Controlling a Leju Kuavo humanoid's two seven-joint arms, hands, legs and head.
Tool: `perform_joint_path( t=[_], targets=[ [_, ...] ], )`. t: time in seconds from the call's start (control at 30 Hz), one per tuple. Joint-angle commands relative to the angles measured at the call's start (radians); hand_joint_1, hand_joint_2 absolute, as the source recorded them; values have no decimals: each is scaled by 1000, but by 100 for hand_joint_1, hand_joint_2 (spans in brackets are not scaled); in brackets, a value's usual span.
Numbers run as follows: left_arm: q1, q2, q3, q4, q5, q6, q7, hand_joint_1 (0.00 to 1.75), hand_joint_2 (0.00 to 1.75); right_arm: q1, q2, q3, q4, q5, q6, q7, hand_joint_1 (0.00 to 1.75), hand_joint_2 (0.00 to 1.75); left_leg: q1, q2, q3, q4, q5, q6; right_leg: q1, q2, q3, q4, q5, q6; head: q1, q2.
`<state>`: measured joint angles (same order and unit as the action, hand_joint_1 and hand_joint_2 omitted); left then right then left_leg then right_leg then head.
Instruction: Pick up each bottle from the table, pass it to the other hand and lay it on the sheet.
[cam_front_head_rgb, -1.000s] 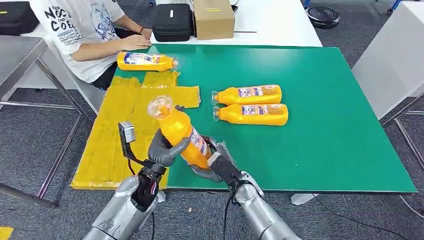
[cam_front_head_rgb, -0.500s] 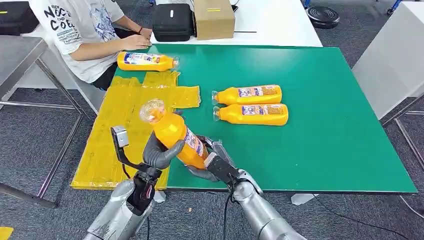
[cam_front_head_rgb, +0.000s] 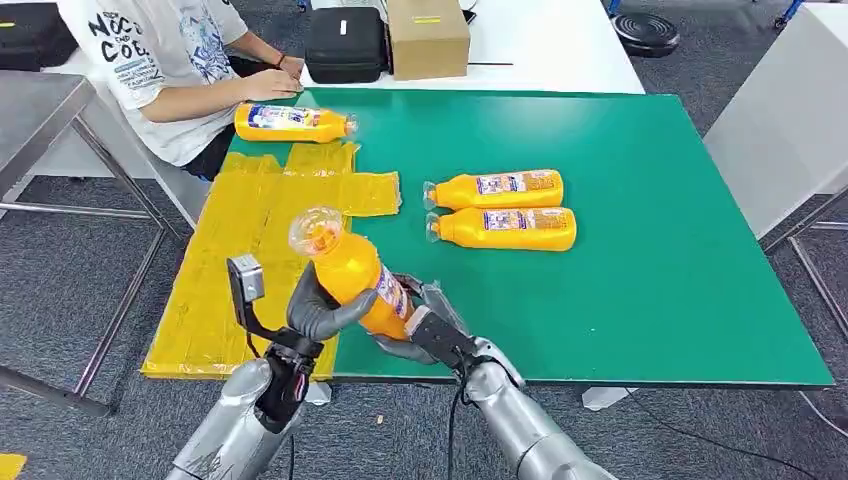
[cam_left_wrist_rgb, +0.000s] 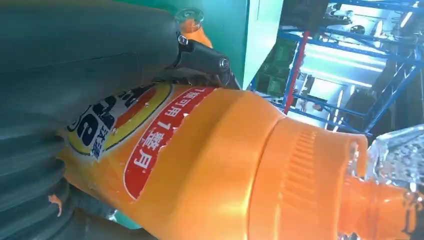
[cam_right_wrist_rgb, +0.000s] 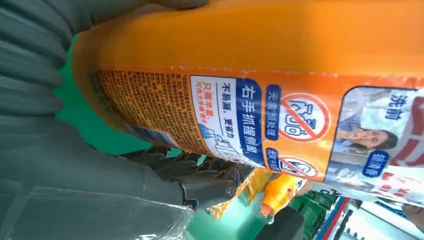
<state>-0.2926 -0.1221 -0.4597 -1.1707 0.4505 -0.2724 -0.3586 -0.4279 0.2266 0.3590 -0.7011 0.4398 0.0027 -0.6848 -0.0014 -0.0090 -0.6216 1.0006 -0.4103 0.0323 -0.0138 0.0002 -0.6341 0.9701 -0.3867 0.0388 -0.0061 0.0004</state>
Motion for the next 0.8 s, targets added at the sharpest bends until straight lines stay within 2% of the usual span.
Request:
perform_joint_path(
  t=[0.03,0.23,0.27,0.3,0.33,0.47,0.63,0.67,0.8],
  targets=[
    [-38,31,-55,-2,-1,-19,-3,175,175,-42,-13,18,88,-3,6,9,175,175,0,0,4,0,-2,-1,0,-1,4,0,-2,-1,0,0],
    [-37,28,-51,2,-2,-15,-6,175,175,-40,-11,13,83,-7,6,5,175,175,1,0,5,0,-2,-1,1,-1,5,0,-2,-1,0,0],
    [-36,30,-49,3,-3,-14,-7,175,175,-39,-6,1,79,-22,7,-3,2,175,1,0,4,0,-2,-1,1,-1,4,0,-2,-1,0,0],
    [-36,31,-45,5,-6,-8,-9,175,175,-41,-5,-4,76,-27,7,-5,0,175,0,0,3,0,-1,-1,1,-1,3,0,-1,-1,0,0],
    [-36,30,-42,6,-8,-4,-9,175,175,-44,-7,-1,76,-27,8,-5,0,0,0,0,5,0,-2,-1,1,-1,5,0,-2,-1,0,0],
    [-55,29,-30,35,-20,13,-11,175,175,-37,-19,12,43,-21,4,-11,0,0,0,0,3,0,-1,-1,0,-1,4,0,-1,-1,0,0],
    [-96,44,6,83,-57,63,-30,175,175,5,-39,50,-50,18,9,-9,0,0,2,1,13,2,-7,-4,2,-1,13,2,-7,-3,0,0],
    [-104,45,17,97,-67,77,-34,175,175,17,-46,55,-71,22,11,-9,0,0,1,0,5,0,-2,-2,1,-1,6,0,-2,-1,0,0],
    [-146,52,59,163,-93,95,-29,175,175,59,-85,82,-154,45,23,-8,0,0,1,-1,7,-1,-2,-2,1,-2,8,-1,-3,-2,0,0]
  ],
)
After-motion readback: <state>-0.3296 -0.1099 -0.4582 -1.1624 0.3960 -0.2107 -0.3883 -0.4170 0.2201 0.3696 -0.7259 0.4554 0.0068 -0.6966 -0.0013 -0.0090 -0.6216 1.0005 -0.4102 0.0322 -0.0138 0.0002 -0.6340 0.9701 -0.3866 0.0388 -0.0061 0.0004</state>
